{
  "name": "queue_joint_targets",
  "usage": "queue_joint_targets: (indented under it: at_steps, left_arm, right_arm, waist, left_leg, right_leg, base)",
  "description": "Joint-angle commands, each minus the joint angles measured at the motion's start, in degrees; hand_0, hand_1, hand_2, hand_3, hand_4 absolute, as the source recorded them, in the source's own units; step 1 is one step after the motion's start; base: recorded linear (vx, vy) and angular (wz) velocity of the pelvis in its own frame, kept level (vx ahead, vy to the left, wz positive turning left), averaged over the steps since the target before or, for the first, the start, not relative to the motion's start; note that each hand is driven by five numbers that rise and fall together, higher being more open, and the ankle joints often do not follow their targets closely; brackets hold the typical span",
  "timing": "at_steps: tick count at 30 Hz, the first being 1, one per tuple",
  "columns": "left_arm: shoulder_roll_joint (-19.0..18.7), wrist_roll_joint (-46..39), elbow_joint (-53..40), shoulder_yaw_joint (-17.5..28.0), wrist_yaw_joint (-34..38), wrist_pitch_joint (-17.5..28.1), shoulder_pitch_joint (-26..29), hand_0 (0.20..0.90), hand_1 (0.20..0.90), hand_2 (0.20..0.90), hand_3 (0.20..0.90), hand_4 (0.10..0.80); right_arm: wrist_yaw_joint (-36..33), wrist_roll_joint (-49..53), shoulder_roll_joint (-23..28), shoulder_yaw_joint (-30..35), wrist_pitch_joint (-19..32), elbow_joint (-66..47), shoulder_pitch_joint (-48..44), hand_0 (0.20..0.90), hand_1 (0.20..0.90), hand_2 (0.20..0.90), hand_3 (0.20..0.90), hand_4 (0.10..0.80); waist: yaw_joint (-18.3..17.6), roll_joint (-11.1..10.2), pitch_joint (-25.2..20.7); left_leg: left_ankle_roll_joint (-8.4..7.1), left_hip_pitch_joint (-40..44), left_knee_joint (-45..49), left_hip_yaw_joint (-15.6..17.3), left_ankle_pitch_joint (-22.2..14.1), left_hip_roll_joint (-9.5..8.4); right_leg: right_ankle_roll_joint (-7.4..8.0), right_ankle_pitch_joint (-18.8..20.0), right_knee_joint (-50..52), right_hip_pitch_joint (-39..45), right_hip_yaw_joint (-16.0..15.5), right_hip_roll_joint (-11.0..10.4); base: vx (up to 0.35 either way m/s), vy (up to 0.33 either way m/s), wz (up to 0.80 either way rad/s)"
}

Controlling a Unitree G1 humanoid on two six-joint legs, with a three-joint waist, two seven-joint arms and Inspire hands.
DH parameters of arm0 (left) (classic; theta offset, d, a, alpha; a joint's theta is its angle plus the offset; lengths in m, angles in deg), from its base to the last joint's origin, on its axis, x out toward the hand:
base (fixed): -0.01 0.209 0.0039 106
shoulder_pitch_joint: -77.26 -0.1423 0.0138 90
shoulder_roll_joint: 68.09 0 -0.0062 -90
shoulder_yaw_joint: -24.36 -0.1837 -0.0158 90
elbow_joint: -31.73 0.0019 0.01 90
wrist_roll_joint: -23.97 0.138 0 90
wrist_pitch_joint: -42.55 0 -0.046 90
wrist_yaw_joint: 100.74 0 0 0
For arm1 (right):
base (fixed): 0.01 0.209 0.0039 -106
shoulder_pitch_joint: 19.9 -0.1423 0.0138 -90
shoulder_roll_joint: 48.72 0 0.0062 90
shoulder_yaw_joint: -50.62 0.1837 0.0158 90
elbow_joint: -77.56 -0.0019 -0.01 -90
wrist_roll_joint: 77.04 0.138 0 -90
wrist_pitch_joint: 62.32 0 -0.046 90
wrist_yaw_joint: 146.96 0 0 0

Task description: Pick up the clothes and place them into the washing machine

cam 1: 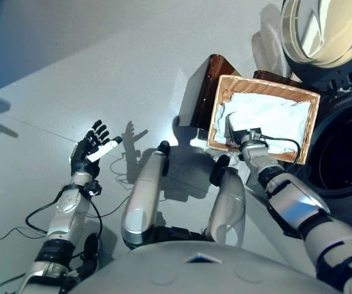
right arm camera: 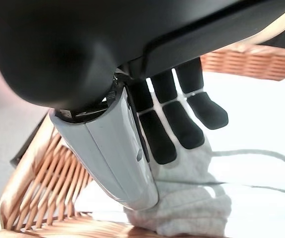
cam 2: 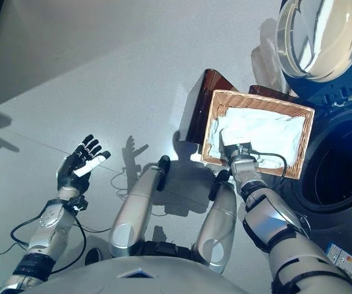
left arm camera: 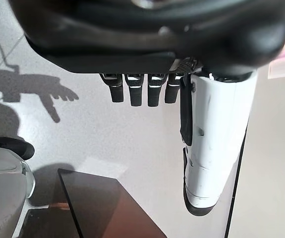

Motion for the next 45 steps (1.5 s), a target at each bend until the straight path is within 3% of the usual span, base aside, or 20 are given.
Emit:
queue_joint_targets:
  at_steps: [1, 9, 15, 16, 17, 38, 39, 40, 41, 45]
  left_arm:
    - [-2.9, -0.4, -4.4, 4.1, -0.1, 4.5, -3.0, 0.900, 0.900, 0.900, 0.900, 0.800]
    - [-2.6, -0.3, -4.0, 4.5, 0.2, 4.5, -3.0, 0.900, 0.900, 0.900, 0.900, 0.800]
    - [-2.1, 0.3, -2.5, 5.2, 1.4, 4.7, -2.4, 0.900, 0.900, 0.900, 0.900, 0.800]
    - [-1.6, 0.8, -1.4, 5.3, 1.9, 4.8, -1.8, 0.900, 0.900, 0.900, 0.900, 0.800]
    - [-1.5, 0.8, -1.0, 5.3, 2.2, 4.8, -1.7, 0.900, 0.900, 0.900, 0.900, 0.800]
    - [1.9, 1.5, 3.4, 5.7, 3.5, 5.3, 0.1, 0.900, 0.900, 0.900, 0.900, 0.800]
    - [2.0, 1.5, 3.4, 5.7, 3.6, 5.4, 0.1, 0.900, 0.900, 0.900, 0.900, 0.800]
    - [2.0, 1.5, 3.4, 5.7, 3.6, 5.4, 0.1, 0.900, 0.900, 0.900, 0.900, 0.800]
    - [2.1, 1.5, 3.6, 5.8, 3.7, 5.3, 0.2, 0.900, 0.900, 0.900, 0.900, 0.800]
    - [2.9, 1.5, 4.2, 5.8, 4.2, 5.2, 0.2, 0.900, 0.900, 0.900, 0.900, 0.800]
  right_arm:
    - [-1.3, -0.6, 1.6, -0.9, -0.5, -0.2, -2.2, 0.200, 0.200, 0.200, 0.200, 0.300]
    - [-1.4, 0.9, 1.2, -0.6, 0.0, -1.2, -2.5, 0.200, 0.200, 0.200, 0.200, 0.300]
    - [-3.7, 8.5, 0.2, 2.6, 3.1, -5.2, -0.7, 0.200, 0.200, 0.200, 0.200, 0.300]
    - [-4.1, 10.8, -0.1, 3.1, 4.3, -6.6, 0.5, 0.200, 0.200, 0.200, 0.200, 0.300]
    - [-4.4, 11.6, -0.1, 3.2, 4.5, -7.2, 0.8, 0.200, 0.200, 0.200, 0.200, 0.300]
    - [-4.4, 13.4, 3.7, 5.2, 7.0, -17.7, 6.7, 0.200, 0.200, 0.200, 0.200, 0.300]
    - [-4.4, 14.3, 3.8, 5.8, 7.3, -18.1, 6.9, 0.384, 0.384, 0.384, 0.384, 0.431]
    - [-4.4, 14.3, 3.8, 5.9, 7.3, -18.2, 6.9, 0.485, 0.485, 0.485, 0.485, 0.504]
    - [-4.3, 15.6, 3.9, 6.5, 7.8, -18.9, 7.2, 0.900, 0.900, 0.900, 0.900, 0.800]
    - [-3.8, 27.8, 2.0, 12.1, 11.6, -20.8, 10.6, 0.900, 0.900, 0.900, 0.900, 0.800]
  waist:
    - [-0.1, 0.9, -2.0]
    - [-0.4, 0.5, -1.9]
    - [-0.9, -0.2, -1.9]
    - [-1.2, -0.5, -2.0]
    - [-1.3, -0.6, -2.0]
    - [-3.1, -3.3, -4.4]
    - [-3.2, -3.3, -4.5]
    - [-3.2, -3.3, -4.5]
    - [-3.3, -3.4, -4.6]
    - [-3.9, -3.3, -4.4]
  left_leg:
    - [-0.32, 1.3, -2.6, 1.7, -1.0, -0.67]
    - [-0.18, 2.3, -3.7, 2.0, -0.8, -0.43]
    - [-0.05, 5.3, -7.6, 2.1, 0.4, -0.35]
    - [0.20, 5.8, -10.0, 2.3, 2.9, -0.37]
    - [0.19, 6.3, -10.8, 2.2, 3.2, -0.34]
    - [-0.99, 19.2, -24.9, 2.4, 7.9, 0.72]
    - [-0.99, 19.0, -24.9, 2.4, 8.2, 0.74]
    - [-0.99, 19.0, -24.9, 2.5, 8.2, 0.74]
    - [-1.00, 19.0, -24.8, 2.5, 8.2, 0.73]
    - [-1.02, 18.6, -24.3, 2.6, 8.0, 0.63]
  right_leg:
    - [-2.25, -0.9, 3.4, -1.0, 0.7, 2.0]
    - [-2.17, -0.3, 2.3, -0.4, 0.9, 2.2]
    - [-1.69, 1.5, -0.8, 2.2, 0.8, 2.5]
    - [-1.99, 4.0, -3.4, 2.8, 0.5, 2.6]
    - [-1.96, 4.2, -4.1, 3.3, 0.6, 2.7]
    - [-0.70, 9.0, -20.8, 16.9, 0.2, 3.9]
    - [-0.73, 9.4, -21.1, 16.7, 0.3, 3.9]
    - [-0.73, 9.4, -21.1, 16.7, 0.3, 3.9]
    - [-0.75, 9.3, -21.2, 16.6, 0.5, 4.0]
    - [-0.84, 9.1, -20.8, 16.3, 0.8, 3.9]
  base:
    - [0.000, 0.000, 0.00]
    - [0.003, -0.001, 0.00]
    - [0.013, -0.004, -0.04]
    - [-0.037, -0.009, -0.09]
    - [-0.049, -0.004, -0.06]
    - [0.053, -0.024, -0.06]
    - [-0.003, 0.003, -0.07]
    - [-0.008, -0.005, -0.11]
    - [0.003, -0.008, -0.07]
    - [-0.011, 0.000, -0.05]
